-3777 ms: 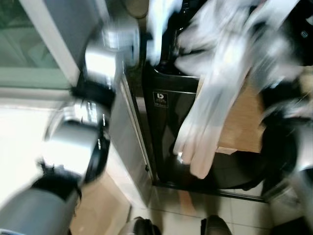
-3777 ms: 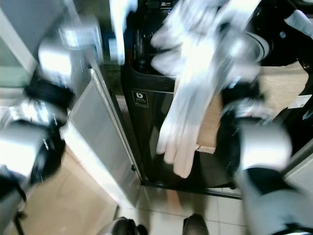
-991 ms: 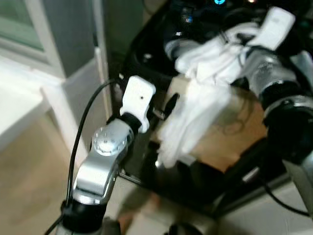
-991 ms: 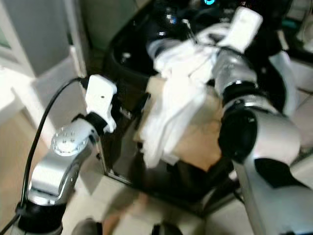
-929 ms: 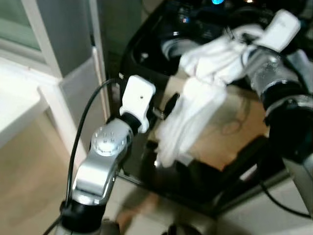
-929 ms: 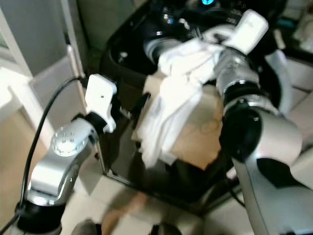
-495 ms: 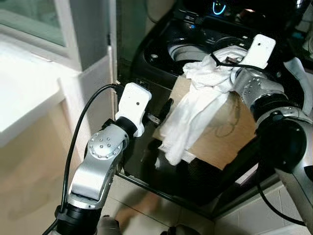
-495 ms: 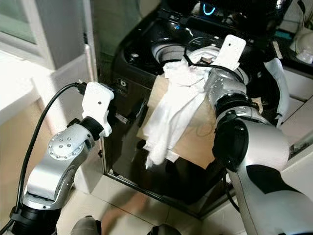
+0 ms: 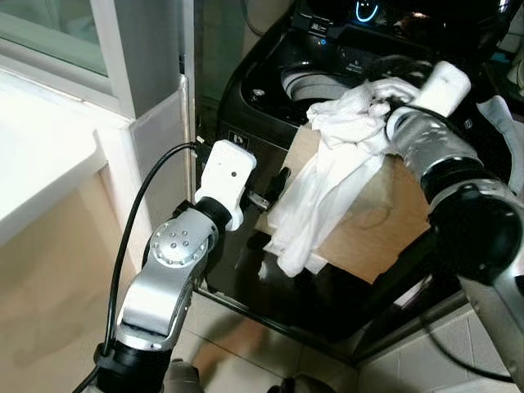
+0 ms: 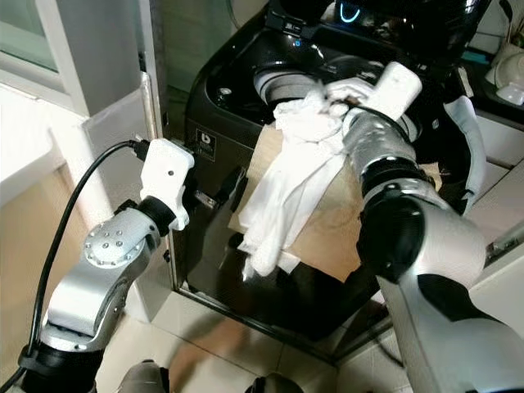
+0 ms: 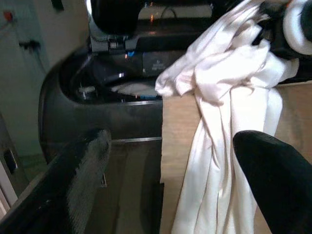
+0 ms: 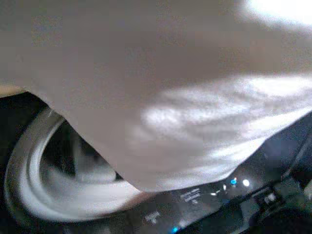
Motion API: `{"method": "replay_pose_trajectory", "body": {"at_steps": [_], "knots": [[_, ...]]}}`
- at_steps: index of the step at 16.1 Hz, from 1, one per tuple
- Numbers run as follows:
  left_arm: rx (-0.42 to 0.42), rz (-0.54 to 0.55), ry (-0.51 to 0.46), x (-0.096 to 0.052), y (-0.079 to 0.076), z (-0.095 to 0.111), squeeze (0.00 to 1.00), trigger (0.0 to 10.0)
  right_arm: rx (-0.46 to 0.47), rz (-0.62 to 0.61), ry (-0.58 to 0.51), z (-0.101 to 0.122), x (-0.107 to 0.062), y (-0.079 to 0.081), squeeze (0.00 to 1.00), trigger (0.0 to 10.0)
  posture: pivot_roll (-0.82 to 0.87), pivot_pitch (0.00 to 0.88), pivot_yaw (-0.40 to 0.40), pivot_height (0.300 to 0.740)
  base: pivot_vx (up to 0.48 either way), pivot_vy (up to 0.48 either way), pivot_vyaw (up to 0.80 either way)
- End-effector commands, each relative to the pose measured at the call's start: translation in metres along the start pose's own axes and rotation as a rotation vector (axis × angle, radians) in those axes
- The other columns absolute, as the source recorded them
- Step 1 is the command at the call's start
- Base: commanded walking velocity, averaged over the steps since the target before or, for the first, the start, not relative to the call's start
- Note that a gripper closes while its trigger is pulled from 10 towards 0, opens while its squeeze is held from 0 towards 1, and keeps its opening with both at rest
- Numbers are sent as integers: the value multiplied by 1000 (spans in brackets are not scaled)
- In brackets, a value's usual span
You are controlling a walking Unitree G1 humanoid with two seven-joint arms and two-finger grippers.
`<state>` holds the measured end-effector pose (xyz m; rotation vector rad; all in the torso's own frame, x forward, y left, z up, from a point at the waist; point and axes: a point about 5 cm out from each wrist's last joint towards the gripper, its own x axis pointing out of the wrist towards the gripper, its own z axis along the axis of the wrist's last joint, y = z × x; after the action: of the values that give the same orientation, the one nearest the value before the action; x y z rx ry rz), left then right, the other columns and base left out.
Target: Clothes washing
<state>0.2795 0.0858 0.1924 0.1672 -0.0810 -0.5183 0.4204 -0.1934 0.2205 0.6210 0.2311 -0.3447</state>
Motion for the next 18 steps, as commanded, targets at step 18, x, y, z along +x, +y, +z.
{"method": "replay_pose_trajectory", "body": {"at_steps": [18], "knots": [[28, -12, 323, -1, 13, -36, 0, 10000, -154, 40, -193, 41, -5, 7, 1000, 10000, 95, 0, -130, 714, 0, 0, 0]]}}
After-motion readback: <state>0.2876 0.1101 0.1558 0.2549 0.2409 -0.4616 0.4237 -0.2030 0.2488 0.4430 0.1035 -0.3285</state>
